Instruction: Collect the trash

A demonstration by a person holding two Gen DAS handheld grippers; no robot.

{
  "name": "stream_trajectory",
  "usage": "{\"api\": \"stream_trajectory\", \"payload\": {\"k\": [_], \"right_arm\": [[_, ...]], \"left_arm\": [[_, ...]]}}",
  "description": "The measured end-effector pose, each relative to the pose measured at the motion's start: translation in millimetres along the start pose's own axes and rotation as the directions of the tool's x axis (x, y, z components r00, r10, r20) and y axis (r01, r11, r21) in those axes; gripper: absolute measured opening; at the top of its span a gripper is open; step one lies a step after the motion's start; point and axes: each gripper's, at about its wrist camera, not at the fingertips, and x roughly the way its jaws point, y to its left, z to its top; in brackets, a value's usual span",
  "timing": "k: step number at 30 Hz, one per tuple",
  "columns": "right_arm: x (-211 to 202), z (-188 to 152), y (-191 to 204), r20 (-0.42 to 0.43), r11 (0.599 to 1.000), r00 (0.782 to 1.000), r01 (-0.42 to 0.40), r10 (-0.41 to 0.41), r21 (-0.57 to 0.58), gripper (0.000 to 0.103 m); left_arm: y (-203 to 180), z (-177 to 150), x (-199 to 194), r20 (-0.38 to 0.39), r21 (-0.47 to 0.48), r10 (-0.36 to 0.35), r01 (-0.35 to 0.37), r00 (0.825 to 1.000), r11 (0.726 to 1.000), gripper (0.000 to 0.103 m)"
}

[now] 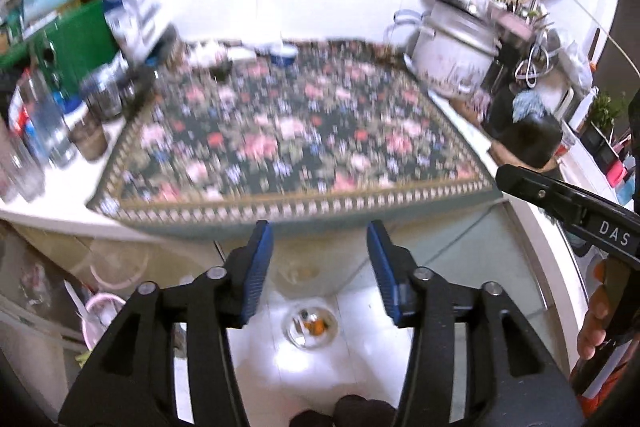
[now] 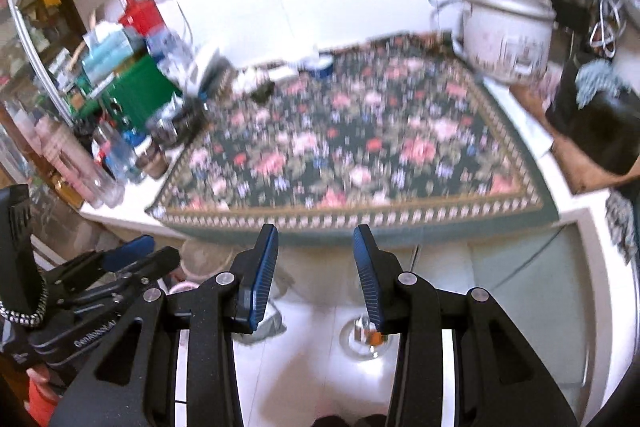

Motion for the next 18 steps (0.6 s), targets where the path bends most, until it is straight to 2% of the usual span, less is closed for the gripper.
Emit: {"api": "stream_trajectory", "payload": {"k": [3,8,12,18], "right_arm": [[-7,17,-2,0.040,1.000,0.999,0.013,-0.013,-0.007,0.036],[0,48,-15,0.101,1.000,0.995,0.024,-0.024,0.001,0.048],[12,76,-29,0.107,1.000,0.994,-0.009,0.010,-0.011,0.048],[41,125,-44,0.074,0.994,0.995,-0.062,0.068,-0.086,0.048]], "left_arm": [[3,15,-13,0.048,-0.006,-0.001,0.001,0.999,1.000,0.062],[9,48,-11,0.093,0.003,0.034,-0.035,0.995,0.999,0.068],[13,77,5,0.114,-0.022,0.085,-0.083,0.990,0.996,0.069],[20,127,37,0.117,-0.095,0.116,-0.105,0.986,0.990,0.069]]}}
